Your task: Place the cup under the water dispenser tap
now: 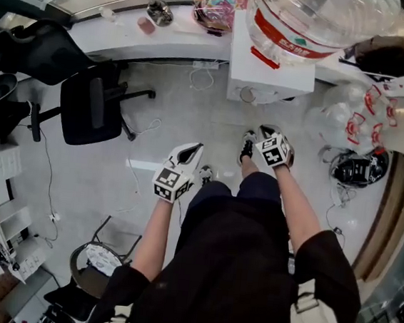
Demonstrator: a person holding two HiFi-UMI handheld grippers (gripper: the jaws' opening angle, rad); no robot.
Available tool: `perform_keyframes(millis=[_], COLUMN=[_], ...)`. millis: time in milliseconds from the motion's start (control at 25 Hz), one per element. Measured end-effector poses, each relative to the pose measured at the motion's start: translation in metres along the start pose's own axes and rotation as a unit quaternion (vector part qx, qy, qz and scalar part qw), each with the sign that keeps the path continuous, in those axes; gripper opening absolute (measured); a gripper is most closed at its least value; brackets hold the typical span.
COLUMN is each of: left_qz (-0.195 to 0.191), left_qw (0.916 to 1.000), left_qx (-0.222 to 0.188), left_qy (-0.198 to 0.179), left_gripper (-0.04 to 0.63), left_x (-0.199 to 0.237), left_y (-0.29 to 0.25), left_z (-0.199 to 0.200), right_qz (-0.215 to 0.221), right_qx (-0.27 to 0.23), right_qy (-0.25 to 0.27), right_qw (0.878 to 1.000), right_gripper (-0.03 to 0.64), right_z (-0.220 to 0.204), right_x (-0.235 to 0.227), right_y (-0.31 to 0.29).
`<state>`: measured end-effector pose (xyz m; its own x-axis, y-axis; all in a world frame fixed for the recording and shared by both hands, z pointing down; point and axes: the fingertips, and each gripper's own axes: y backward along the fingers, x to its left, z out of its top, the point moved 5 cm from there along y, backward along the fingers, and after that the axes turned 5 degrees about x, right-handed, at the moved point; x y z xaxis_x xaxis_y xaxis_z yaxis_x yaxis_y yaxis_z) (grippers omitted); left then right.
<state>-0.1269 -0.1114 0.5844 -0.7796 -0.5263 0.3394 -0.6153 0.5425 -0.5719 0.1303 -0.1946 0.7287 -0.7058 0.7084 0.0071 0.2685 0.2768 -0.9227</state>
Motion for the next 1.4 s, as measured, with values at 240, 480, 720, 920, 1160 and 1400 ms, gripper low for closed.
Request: perform_keyframes(millis=[240,480,720,920,1160,1400], left_qz=[-0.027,-0.049,-0.066,-0.076,-0.098,-0.104], left_qw=[0.999,0.9971,0.9942,0.9917,0.9889,0.9885], left_qx=[-0.009,0.0,0.003,-0.005,-0.004,0.005], left_qy=[-0.033,-0.059,-0.085,-0.103,-0.111,-0.11], left_gripper=[0.0,0.0,0.0,0.0,0.0,0.0], left_x=[-0.013,-0.033,-0.044,-0.053,-0.068,-0.062], left_y=[-0.004,0.003,0.013,0.025,0.054,0.09], left_z=[0.024,0.03,0.03,0.025,0.003,-0.03], right_qz=[0.01,0.022,-0.005,-0.023,-0.046,-0.053], right_qx=[-0.05,-0.098,-0.125,-0.156,-0.195,-0.205], right_qy=[-0.027,-0.088,-0.085,-0.088,-0.104,-0.116], right_qw=[0.998,0.991,0.988,0.984,0.974,0.97], right_gripper=[-0.005,-0.005,-0.005,-0.005,-0.005,-0.005], right_z=[0.004,-0.007,-0.012,-0.016,-0.022,-0.03], right_x=[0.008,0.028,0.049,0.076,0.123,0.163], right_y=[0.049,0.087,0.115,0.134,0.155,0.169])
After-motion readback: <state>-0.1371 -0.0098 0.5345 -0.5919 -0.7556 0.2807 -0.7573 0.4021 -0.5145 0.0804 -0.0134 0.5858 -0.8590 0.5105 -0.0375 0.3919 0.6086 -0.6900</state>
